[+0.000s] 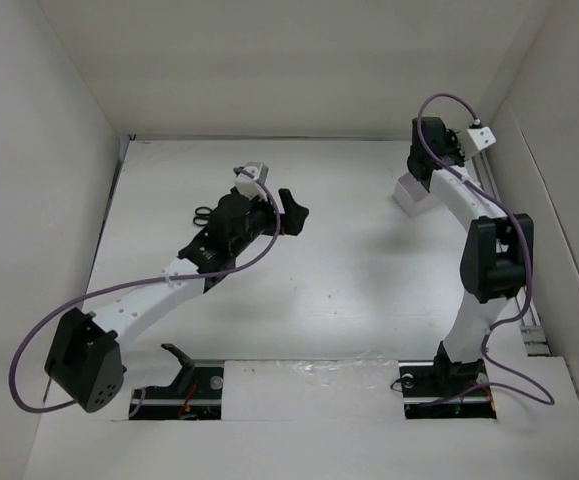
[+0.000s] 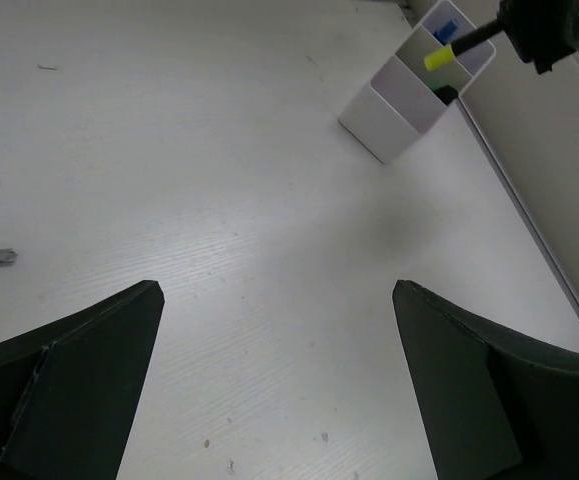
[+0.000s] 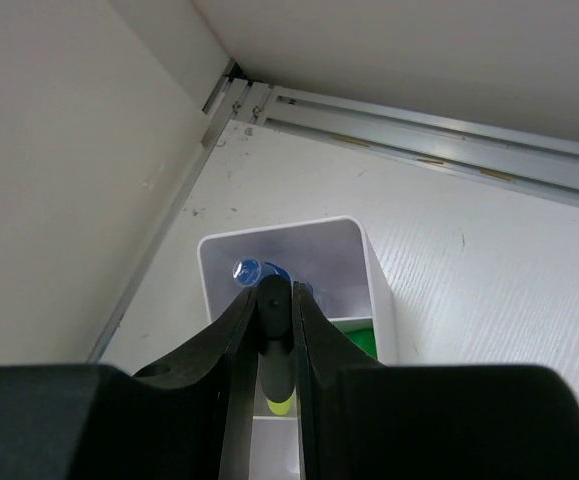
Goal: Sort the stationery into containers
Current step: Place the pen in the storage box.
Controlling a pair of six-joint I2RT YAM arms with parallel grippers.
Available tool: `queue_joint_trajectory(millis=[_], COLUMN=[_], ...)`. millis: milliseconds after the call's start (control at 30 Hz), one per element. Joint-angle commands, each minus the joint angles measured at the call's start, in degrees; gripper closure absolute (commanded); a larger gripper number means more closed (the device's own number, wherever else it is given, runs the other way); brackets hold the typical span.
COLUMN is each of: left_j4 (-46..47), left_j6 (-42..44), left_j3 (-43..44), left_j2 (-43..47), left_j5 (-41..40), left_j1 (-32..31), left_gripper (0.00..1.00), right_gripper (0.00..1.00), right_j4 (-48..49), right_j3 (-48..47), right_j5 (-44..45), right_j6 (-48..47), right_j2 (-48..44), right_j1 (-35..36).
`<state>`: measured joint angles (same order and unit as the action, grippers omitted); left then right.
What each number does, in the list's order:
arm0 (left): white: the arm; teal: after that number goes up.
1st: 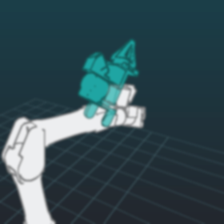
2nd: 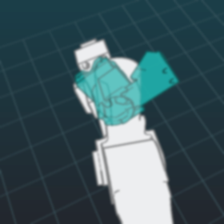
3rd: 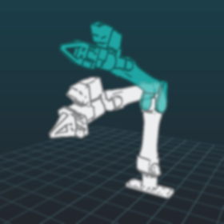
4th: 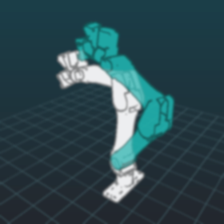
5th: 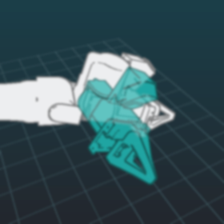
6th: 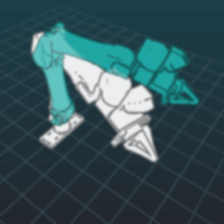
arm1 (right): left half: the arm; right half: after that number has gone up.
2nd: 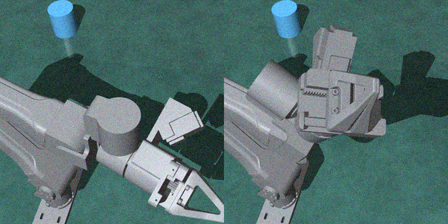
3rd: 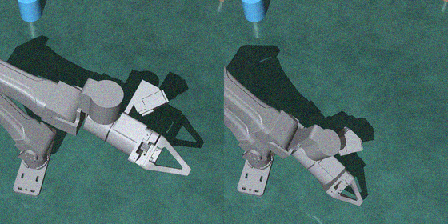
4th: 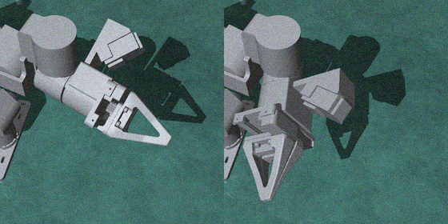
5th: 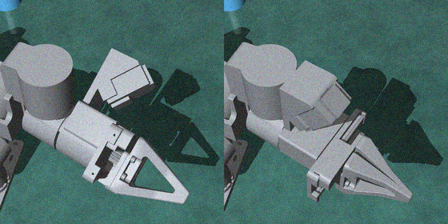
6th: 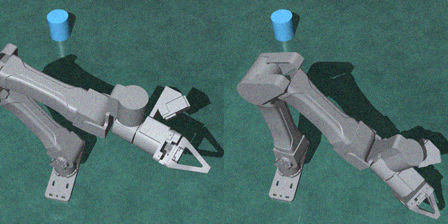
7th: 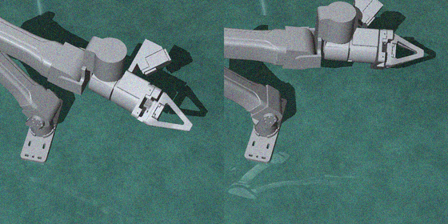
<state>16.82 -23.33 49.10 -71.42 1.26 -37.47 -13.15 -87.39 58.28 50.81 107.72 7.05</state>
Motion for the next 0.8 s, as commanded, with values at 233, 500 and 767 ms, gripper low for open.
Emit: queue_joint_trajectory(millis=[233,500,767], left_j4=[3.7,0.8,-4.0], left_j6=[-4.6,-5.9,-9.7], left_j3=[-5.5,-4.4,-3.4], left_j2=[6.5,4.3,3.0], left_j5=[-5.7,-11.9,-22.9], left_j1=[2.7,3.4,3.4], left_gripper=[0.0,0.72,0.72], right_gripper=[0.85,0.54,0.24], right_j4=[0.0,-0.6,-4.0], right_j3=[-4.1,-4.6,-1.4], right_j5=[4.2,1.2,-10.3], right_j6=[-3.0,-2.4,5.2], right_j2=[3.5,3.6,-6.6], right_j1=[0.6,1.1,2.7])
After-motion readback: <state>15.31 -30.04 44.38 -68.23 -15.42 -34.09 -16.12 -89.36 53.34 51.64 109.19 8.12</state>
